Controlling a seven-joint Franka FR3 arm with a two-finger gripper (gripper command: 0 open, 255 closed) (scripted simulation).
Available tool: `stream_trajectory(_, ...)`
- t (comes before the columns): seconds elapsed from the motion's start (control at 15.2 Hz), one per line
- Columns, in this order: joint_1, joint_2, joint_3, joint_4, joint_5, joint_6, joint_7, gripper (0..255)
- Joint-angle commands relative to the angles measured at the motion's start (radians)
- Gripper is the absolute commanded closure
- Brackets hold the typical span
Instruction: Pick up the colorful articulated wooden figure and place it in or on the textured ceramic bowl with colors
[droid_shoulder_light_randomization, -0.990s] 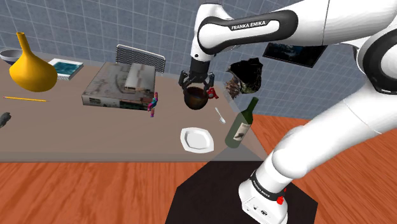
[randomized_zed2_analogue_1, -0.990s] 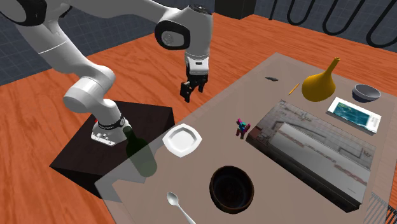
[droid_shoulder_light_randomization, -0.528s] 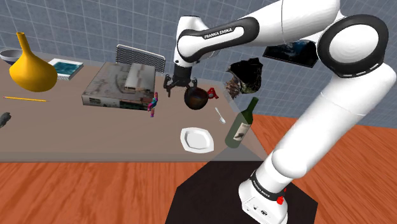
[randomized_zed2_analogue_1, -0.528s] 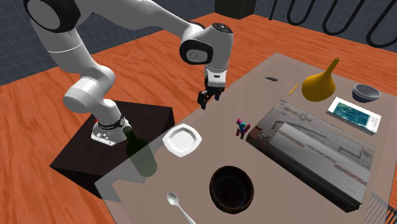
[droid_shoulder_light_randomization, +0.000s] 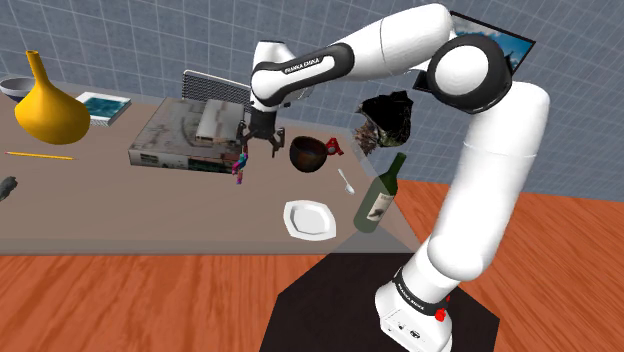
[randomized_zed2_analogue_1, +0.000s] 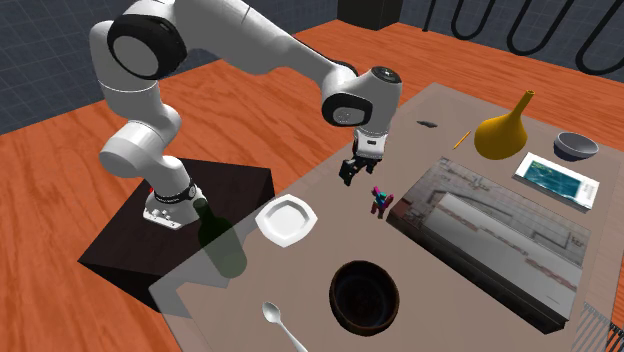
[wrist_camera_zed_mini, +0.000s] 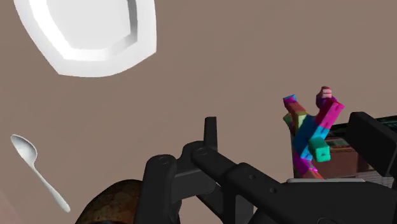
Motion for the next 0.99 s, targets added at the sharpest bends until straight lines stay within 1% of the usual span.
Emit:
stream_trajectory(0.0, 0.008, 0.079, -0.008, 0.078, -0.006, 0.005, 0.039, 0)
stream_trajectory(0.4, 0.028, 0.322, -0.039, 0.352, -0.011, -0.013, 0.128, 0)
stream_trajectory(0.92, 0.032, 0.373, -0.043, 0.328, -0.017, 0.061, 0.131, 0)
